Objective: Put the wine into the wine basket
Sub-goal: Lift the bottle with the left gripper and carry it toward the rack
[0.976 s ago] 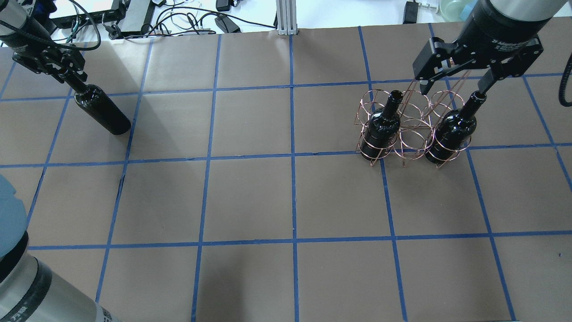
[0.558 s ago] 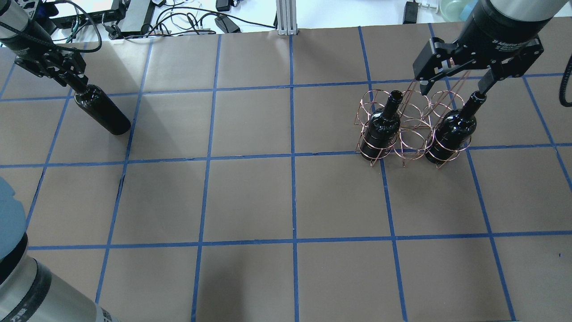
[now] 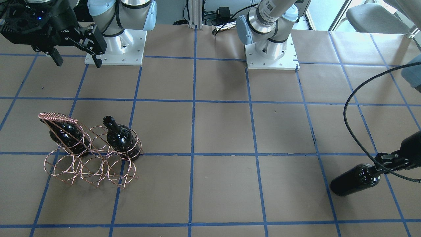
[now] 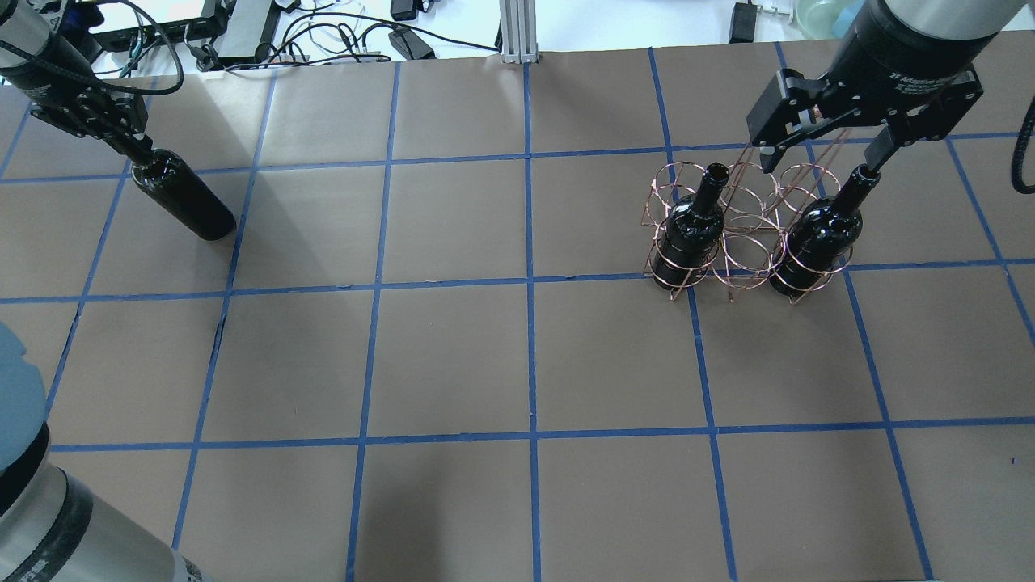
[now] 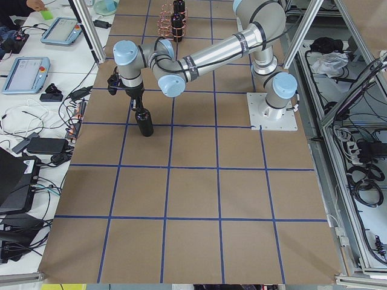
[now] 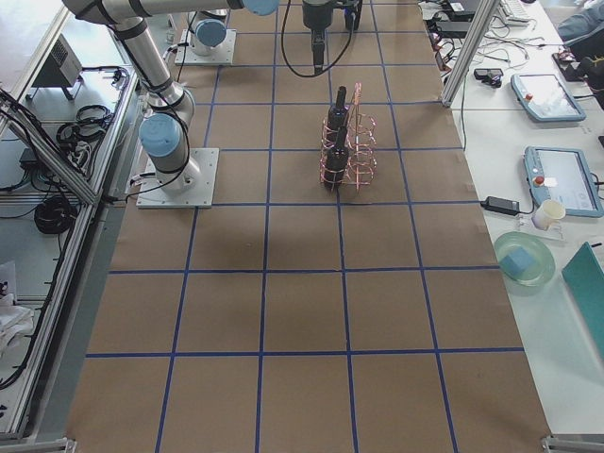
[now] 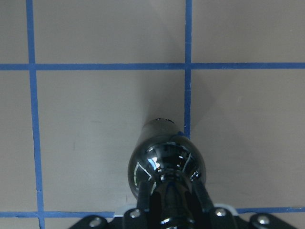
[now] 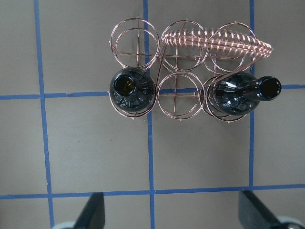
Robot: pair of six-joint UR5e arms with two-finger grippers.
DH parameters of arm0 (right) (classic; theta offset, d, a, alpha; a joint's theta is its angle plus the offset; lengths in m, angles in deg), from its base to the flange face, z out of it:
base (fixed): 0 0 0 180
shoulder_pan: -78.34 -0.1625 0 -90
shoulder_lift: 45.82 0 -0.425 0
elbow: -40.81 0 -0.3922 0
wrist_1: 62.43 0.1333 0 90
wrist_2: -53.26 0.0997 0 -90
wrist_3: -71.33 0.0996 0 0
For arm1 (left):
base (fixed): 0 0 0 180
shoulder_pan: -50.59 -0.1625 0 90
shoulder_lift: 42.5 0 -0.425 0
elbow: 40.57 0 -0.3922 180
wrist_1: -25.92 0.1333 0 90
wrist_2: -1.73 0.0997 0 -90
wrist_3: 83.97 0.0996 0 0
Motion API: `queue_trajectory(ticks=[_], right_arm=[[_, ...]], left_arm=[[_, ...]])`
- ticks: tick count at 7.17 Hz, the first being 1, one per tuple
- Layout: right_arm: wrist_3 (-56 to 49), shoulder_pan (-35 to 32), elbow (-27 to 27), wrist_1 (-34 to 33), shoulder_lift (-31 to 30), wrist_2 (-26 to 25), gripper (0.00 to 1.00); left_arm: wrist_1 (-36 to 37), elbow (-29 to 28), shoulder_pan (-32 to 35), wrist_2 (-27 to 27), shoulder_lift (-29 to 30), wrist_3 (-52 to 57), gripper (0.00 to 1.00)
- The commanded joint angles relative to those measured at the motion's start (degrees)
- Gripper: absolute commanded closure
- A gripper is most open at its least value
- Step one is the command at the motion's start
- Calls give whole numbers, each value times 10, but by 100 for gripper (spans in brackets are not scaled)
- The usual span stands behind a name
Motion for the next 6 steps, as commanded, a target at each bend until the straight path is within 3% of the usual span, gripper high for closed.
queue_trajectory(ticks=[1,3,6], right_arm=[[1,0,0,1,0,0,0],[0,2,0,0,0,0,0],[0,2,0,1,0,-1,0]], left_arm=[[-11,2,21,-3,-28,-36,100],[-44,11,94,-6,-71,-132,100],[-27,97,226,-7,-131,-313,100]])
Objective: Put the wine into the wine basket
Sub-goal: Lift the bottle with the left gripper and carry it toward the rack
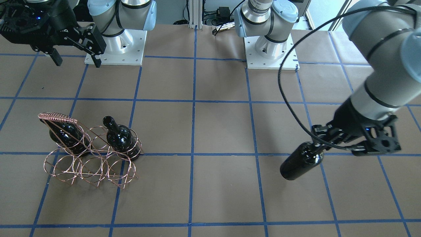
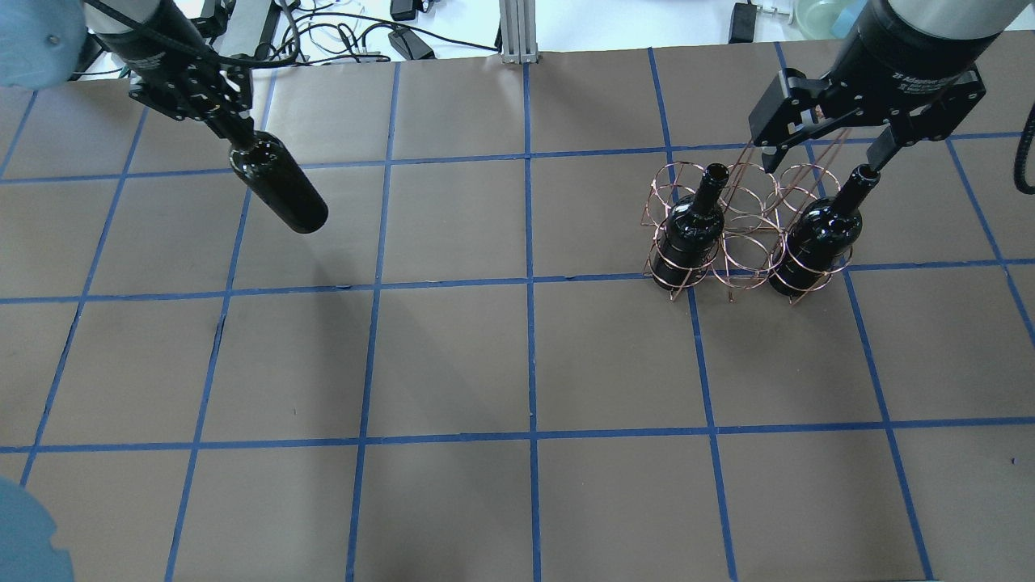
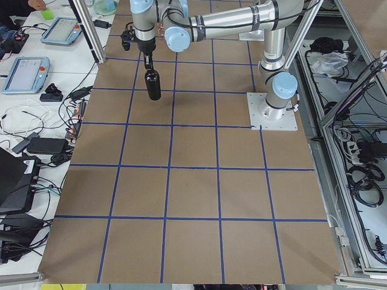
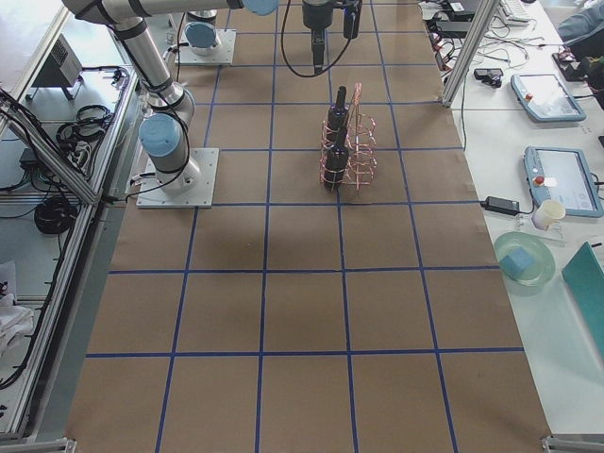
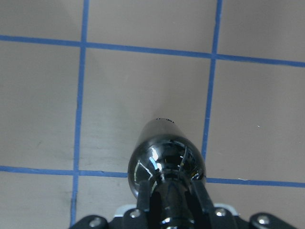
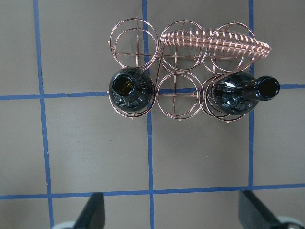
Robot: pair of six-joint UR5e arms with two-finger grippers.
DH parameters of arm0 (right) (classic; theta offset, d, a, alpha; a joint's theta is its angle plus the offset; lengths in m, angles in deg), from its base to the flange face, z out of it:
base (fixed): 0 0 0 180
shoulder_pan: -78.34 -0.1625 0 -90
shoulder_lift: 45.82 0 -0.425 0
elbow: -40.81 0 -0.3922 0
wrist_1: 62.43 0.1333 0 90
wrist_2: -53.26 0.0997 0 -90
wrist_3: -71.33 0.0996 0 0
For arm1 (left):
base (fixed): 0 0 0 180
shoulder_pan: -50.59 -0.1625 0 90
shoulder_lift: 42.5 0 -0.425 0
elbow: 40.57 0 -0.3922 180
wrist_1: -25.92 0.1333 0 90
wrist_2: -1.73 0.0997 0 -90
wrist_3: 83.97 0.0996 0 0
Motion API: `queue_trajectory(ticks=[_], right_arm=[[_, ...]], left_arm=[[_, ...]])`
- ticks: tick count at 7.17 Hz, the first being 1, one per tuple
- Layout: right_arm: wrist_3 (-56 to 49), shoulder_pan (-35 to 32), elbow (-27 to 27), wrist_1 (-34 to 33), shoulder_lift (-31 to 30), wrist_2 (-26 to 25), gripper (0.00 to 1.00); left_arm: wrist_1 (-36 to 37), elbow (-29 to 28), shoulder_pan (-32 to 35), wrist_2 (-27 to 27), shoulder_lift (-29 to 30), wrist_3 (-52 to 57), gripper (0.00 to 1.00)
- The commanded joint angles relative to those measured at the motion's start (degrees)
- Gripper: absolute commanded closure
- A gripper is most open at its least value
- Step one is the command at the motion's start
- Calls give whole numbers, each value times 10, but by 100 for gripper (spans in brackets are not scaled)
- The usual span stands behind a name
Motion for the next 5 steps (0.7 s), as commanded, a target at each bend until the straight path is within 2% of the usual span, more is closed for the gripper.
queue_trajectory(ticks=[1,2,3,5], right_arm=[[0,0,0,-1,0,0,0],[0,-1,0,-1,0,0,0],[0,0,0,0,0,0,0],[1,-2,0,1,0,0,0]], left_arm=[[10,43,105,1,-31,-120,100],[14,68,155,1,-37,-175,100],[66,101,199,5,-39,-206,100],[121,138,249,5,-41,-236,100]])
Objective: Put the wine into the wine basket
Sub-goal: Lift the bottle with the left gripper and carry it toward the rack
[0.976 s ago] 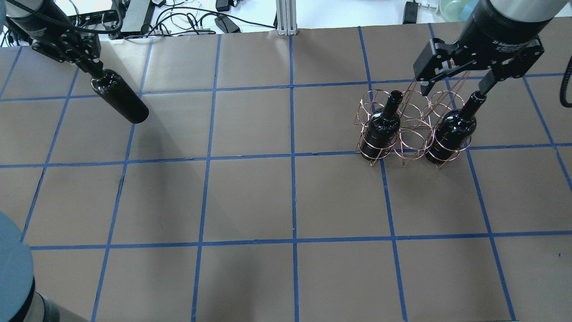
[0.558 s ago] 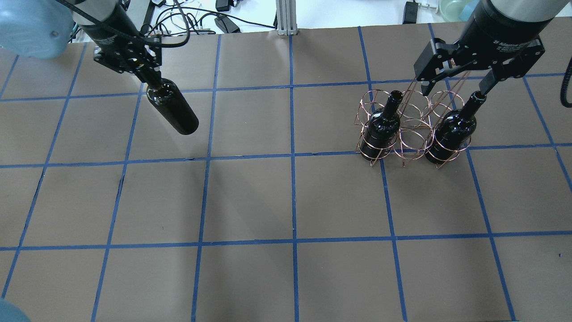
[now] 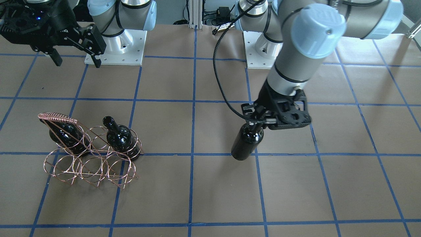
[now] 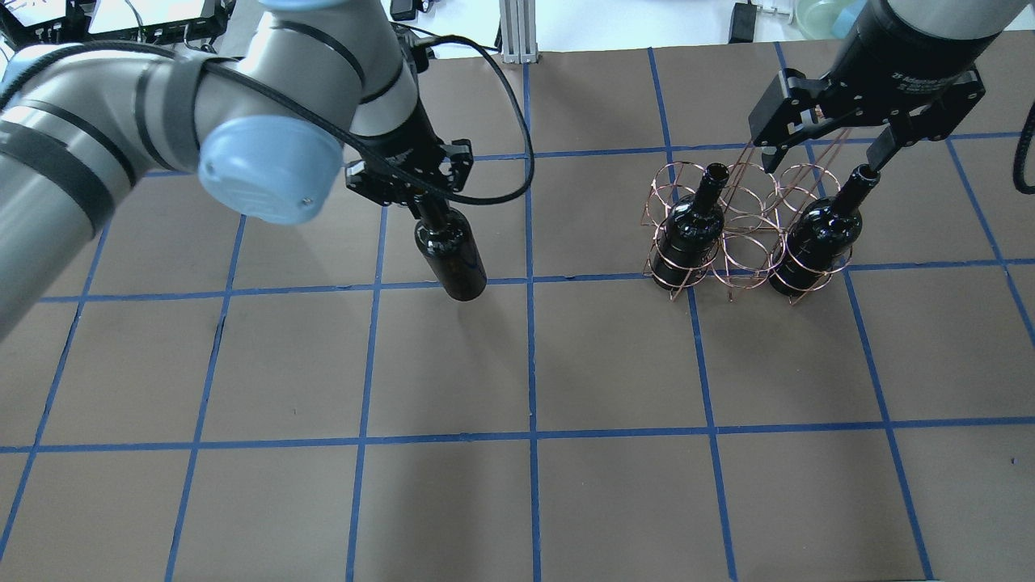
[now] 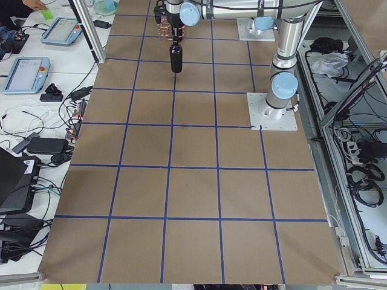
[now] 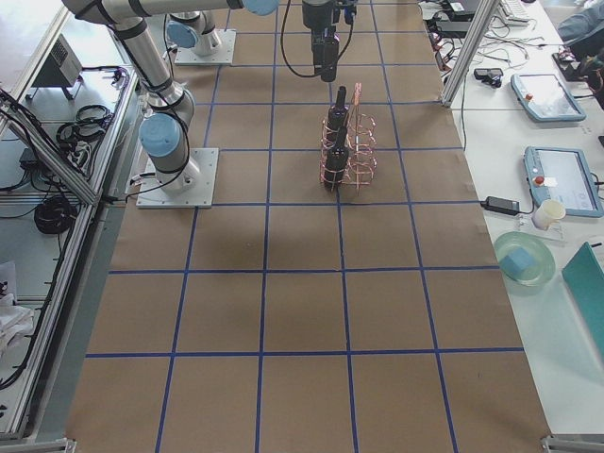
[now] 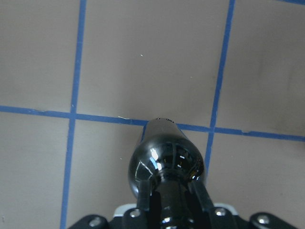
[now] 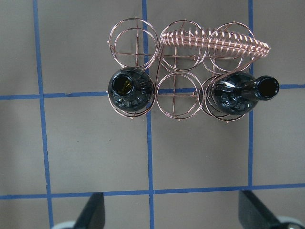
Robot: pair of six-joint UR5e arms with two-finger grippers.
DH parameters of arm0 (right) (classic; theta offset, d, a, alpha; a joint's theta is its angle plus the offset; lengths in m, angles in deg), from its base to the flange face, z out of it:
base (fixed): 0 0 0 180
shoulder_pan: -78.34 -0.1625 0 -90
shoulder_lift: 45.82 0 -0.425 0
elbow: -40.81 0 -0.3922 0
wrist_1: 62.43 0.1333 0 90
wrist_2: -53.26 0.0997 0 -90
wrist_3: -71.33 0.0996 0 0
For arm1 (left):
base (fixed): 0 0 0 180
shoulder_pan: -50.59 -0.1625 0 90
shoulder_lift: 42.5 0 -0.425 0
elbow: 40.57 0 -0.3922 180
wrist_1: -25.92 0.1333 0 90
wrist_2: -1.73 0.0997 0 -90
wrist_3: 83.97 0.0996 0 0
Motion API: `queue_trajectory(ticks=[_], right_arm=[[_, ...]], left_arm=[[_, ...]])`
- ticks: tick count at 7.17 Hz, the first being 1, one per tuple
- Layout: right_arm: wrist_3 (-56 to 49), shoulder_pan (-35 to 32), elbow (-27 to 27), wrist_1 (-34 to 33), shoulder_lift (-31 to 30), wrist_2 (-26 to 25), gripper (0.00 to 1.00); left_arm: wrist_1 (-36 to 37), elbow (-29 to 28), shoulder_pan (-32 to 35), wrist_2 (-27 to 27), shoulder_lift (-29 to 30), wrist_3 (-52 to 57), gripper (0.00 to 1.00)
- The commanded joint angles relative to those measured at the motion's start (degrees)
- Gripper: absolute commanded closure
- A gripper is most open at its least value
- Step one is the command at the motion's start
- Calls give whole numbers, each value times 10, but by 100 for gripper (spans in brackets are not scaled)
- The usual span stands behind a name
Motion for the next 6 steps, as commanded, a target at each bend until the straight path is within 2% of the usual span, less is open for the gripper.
queue_trajectory(ticks=[1,5,6], right_arm=[[-1,0,-1,2,0,-5,0],[7,0,-1,-9,-1,1,0],[7,2,-1,10,0,-5,0]], left_arm=[[28,22,34,0,-6,-16,100],[8,65,50,3,-40,-20,100],[8,65,55,3,-40,-19,100]])
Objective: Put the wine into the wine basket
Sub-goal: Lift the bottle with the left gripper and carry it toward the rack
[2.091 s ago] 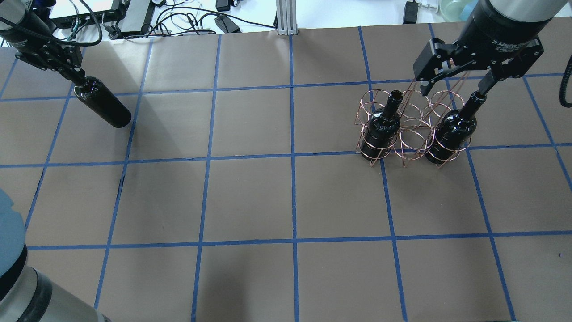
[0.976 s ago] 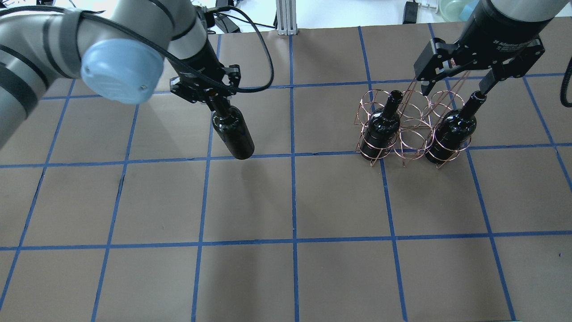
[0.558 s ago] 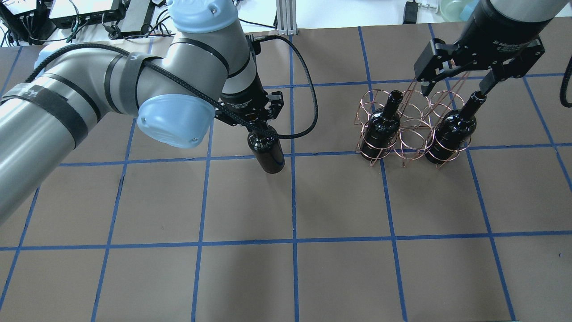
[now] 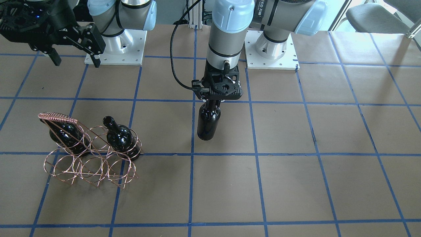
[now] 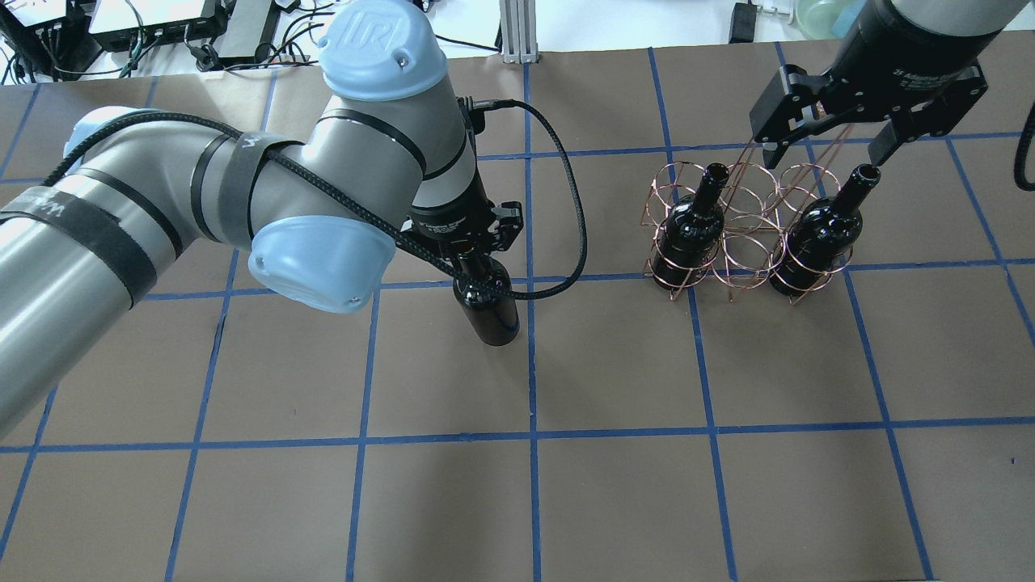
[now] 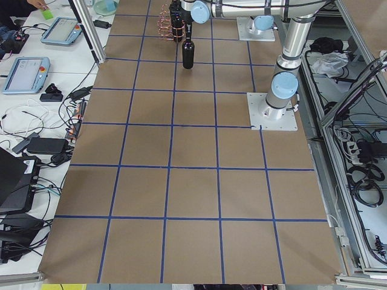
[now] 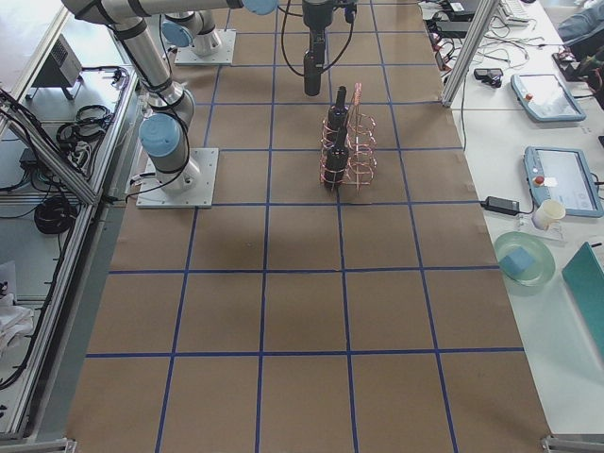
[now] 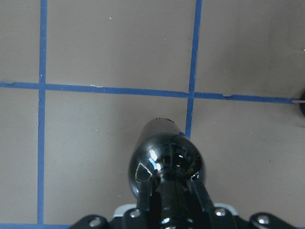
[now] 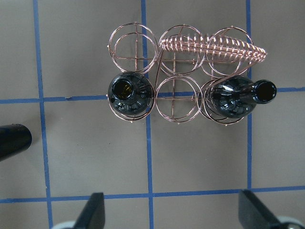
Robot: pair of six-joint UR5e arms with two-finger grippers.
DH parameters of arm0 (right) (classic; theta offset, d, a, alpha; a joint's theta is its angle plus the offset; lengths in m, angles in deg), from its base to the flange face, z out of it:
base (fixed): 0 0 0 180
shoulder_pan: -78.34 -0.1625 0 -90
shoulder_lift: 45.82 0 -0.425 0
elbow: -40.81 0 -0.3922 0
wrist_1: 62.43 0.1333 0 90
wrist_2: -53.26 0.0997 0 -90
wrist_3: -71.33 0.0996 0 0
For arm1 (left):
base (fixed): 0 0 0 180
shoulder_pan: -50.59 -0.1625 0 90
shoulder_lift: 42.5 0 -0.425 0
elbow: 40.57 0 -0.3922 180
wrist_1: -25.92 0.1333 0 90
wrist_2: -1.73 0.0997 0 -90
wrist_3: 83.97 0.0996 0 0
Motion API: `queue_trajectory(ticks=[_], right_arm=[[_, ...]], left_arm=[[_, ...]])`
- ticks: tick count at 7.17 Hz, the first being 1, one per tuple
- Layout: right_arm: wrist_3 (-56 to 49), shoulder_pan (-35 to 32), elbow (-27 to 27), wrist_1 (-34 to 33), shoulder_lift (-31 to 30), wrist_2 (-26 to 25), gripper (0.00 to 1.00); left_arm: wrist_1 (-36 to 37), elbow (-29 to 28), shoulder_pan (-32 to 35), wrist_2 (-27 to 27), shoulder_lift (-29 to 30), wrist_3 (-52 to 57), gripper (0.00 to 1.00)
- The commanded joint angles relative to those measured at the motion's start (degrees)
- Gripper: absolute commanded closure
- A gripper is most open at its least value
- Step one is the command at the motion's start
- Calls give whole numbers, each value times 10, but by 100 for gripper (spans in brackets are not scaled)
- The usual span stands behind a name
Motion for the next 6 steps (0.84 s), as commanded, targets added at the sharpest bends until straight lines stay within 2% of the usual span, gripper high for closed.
queue_trajectory(ticks=[1,2,4,5,6], right_arm=[[4,0,0,39,0,-1,0],[4,-1,0,41,-1,-3,0],[-2,-1,0,42,0,-10,0],[-7,0,0,41,1,-11,0],[-6,0,0,39,2,-6,0]], left_arm=[[0,7,7,-1,-3,-2,100],[-1,7,7,-1,0,-1,100],[0,7,7,-2,1,-3,4],[-2,5,7,-2,1,-3,0],[-35,-12,6,-1,-6,-3,0]])
